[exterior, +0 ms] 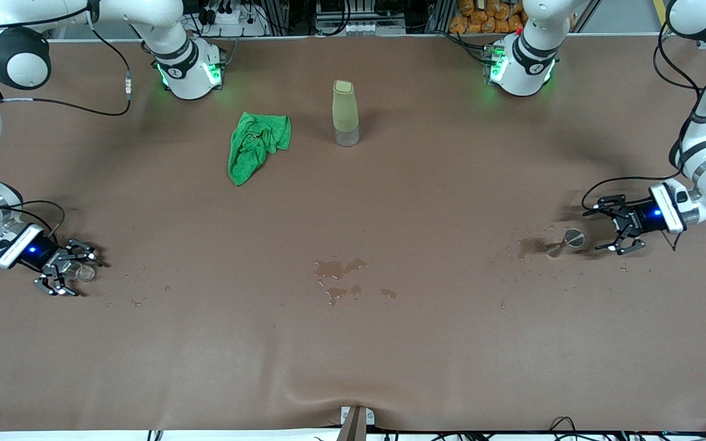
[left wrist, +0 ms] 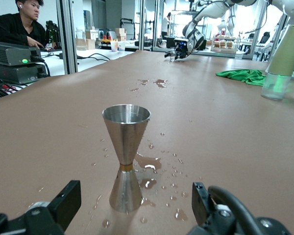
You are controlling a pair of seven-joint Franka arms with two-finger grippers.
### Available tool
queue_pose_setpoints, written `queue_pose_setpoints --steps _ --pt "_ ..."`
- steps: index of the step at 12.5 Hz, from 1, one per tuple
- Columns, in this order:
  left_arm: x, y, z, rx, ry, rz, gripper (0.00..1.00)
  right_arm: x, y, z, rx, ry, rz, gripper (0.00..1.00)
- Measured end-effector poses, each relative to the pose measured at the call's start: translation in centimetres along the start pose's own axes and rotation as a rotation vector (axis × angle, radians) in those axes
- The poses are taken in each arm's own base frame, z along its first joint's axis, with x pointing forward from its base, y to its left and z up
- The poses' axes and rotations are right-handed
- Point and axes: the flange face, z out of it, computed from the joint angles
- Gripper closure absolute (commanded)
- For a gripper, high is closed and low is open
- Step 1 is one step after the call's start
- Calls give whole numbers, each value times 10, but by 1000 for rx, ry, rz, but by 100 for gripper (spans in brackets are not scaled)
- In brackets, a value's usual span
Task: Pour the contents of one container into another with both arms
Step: 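Grasp the beaker with the right gripper while the left gripper grasps the jigger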
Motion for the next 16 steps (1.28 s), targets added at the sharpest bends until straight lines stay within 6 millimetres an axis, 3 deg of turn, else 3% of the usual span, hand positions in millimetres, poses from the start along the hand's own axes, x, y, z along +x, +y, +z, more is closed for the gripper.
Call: queue_pose_setpoints --steps 1,12,14,16 --pt "-2 -2 8 0 10 -4 0 -2 0 1 -3 -3 0 100" --pt "-15 -13 56 26 86 -36 0 0 2 1 -10 1 -50 100" --pt "-13 -15 63 21 91 -34 5 6 4 11 -2 23 -43 100" --pt "-12 -15 65 19 91 -33 16 19 6 39 24 59 -39 100"
